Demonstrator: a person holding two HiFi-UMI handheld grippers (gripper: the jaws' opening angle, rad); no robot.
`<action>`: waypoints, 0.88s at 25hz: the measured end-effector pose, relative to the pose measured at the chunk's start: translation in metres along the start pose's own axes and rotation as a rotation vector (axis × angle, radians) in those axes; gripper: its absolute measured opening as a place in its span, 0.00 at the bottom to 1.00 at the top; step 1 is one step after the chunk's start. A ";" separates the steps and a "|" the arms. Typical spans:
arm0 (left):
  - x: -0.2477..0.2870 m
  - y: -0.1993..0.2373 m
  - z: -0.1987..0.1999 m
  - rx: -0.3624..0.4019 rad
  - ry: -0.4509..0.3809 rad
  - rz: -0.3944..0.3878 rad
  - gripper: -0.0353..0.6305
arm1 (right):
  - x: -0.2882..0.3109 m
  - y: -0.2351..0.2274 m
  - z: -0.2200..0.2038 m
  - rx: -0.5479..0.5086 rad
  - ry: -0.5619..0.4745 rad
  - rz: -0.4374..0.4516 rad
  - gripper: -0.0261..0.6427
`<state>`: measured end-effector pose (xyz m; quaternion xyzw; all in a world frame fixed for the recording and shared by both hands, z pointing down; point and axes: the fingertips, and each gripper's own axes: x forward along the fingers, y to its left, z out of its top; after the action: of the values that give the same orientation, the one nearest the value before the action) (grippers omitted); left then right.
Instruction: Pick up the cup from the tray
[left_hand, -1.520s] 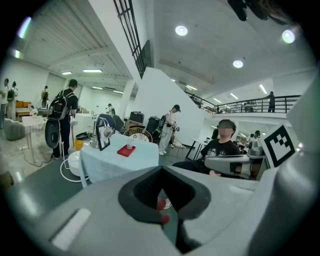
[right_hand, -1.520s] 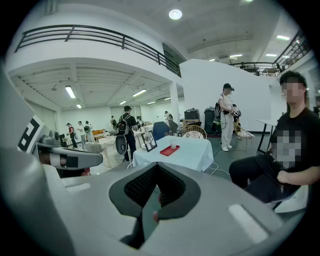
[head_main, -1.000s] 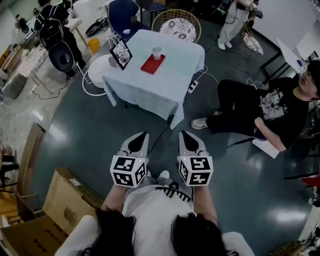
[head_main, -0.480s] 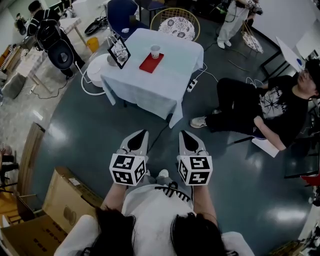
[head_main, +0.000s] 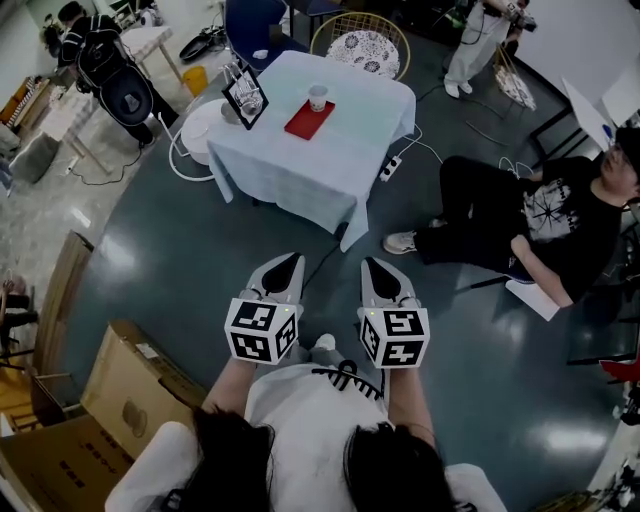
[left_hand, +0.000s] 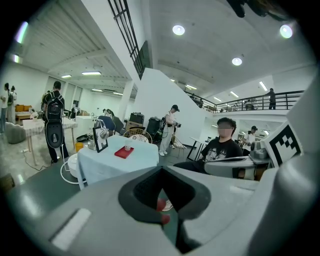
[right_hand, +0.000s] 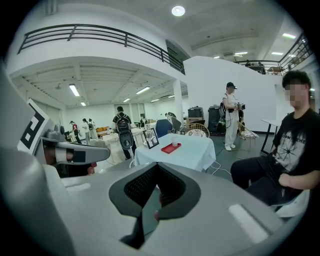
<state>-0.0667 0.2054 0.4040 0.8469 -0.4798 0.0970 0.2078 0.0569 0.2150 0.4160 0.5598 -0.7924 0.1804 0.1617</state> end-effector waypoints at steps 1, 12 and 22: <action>0.000 -0.002 0.000 0.000 -0.001 0.002 0.06 | -0.001 0.000 0.001 0.003 -0.005 0.005 0.07; -0.001 -0.014 -0.015 -0.003 0.013 0.037 0.06 | -0.006 -0.016 -0.005 0.062 -0.023 0.048 0.08; 0.017 -0.010 -0.012 -0.006 0.008 0.045 0.06 | 0.008 -0.027 -0.007 0.081 0.014 0.093 0.19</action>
<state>-0.0491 0.2023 0.4184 0.8350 -0.4980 0.1034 0.2099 0.0798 0.2036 0.4291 0.5270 -0.8086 0.2236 0.1361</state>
